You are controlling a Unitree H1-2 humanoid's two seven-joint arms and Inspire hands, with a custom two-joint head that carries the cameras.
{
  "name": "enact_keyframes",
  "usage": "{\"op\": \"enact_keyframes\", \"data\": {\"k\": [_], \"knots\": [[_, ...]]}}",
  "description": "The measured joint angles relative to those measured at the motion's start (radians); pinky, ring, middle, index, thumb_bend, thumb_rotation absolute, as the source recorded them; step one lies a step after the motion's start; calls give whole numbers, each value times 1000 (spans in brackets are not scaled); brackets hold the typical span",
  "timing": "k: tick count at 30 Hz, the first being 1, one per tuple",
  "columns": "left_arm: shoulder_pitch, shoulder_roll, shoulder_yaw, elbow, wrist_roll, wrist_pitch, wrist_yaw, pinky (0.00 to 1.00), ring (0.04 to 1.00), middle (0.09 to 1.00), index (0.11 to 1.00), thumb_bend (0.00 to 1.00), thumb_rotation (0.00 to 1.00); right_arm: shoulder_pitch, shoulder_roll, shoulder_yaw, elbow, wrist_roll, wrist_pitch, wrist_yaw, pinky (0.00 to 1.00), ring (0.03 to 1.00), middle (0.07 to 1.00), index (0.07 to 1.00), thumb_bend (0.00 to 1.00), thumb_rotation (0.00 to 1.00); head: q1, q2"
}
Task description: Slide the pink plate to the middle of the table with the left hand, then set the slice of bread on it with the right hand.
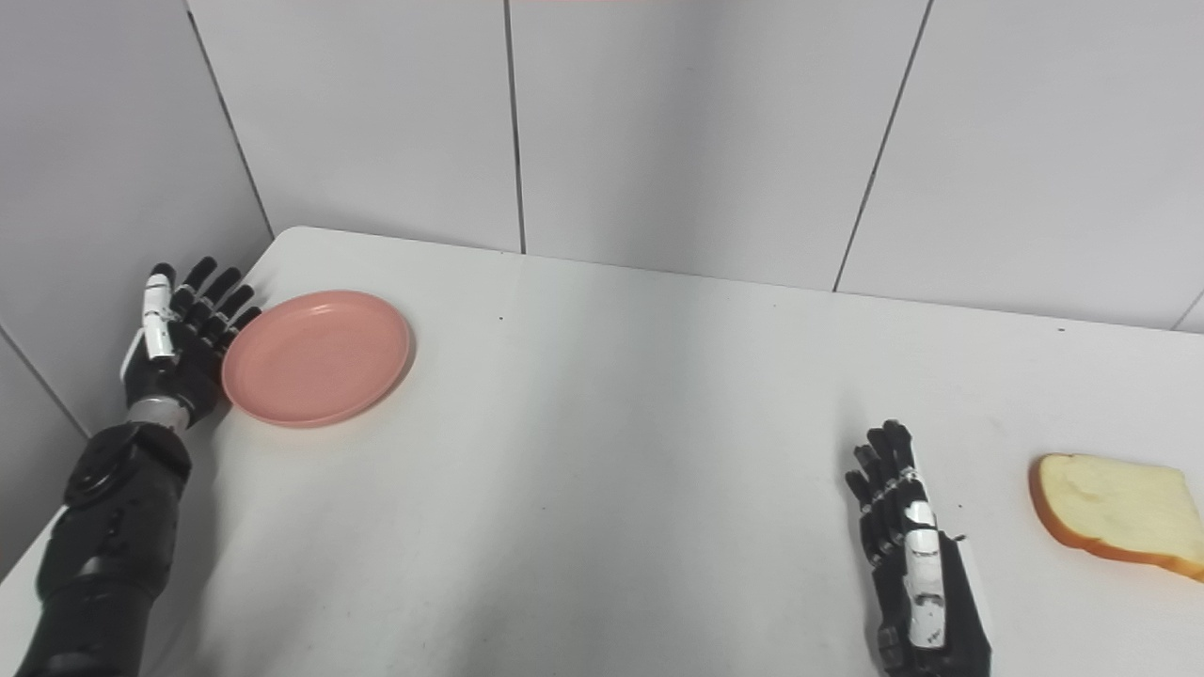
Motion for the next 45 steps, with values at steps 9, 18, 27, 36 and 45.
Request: {"op": "enact_keyframes", "data": {"k": [9, 18, 27, 36, 45], "knots": [[23, -16, -27, -27, 6, -13, -6, 877, 885, 886, 876, 402, 1000, 4, 1, 3, -5, -7, 3, -4, 1000, 1000, 1000, 1000, 366, 1000, -20, 6], [85, -93, -97, -161, 7, 2, -42, 872, 878, 883, 875, 413, 1000, 7, 1, 8, -7, -14, 4, -9, 1000, 998, 1000, 988, 377, 999, -54, 6], [104, -131, -148, -249, 10, 67, -37, 873, 876, 872, 862, 417, 1000, 14, 5, 18, -16, -26, 10, -21, 1000, 1000, 1000, 995, 384, 985, -84, 9], [104, -153, -189, -265, 13, 92, -41, 858, 863, 856, 840, 415, 1000, 25, 21, 35, -31, -84, 53, -49, 1000, 1000, 1000, 998, 407, 1000, -208, 15], [99, -203, -272, -281, 28, 96, -76, 852, 872, 862, 856, 419, 1000, 19, 34, 43, -28, -120, 65, -66, 1000, 993, 1000, 998, 398, 1000, -265, 23]]}}
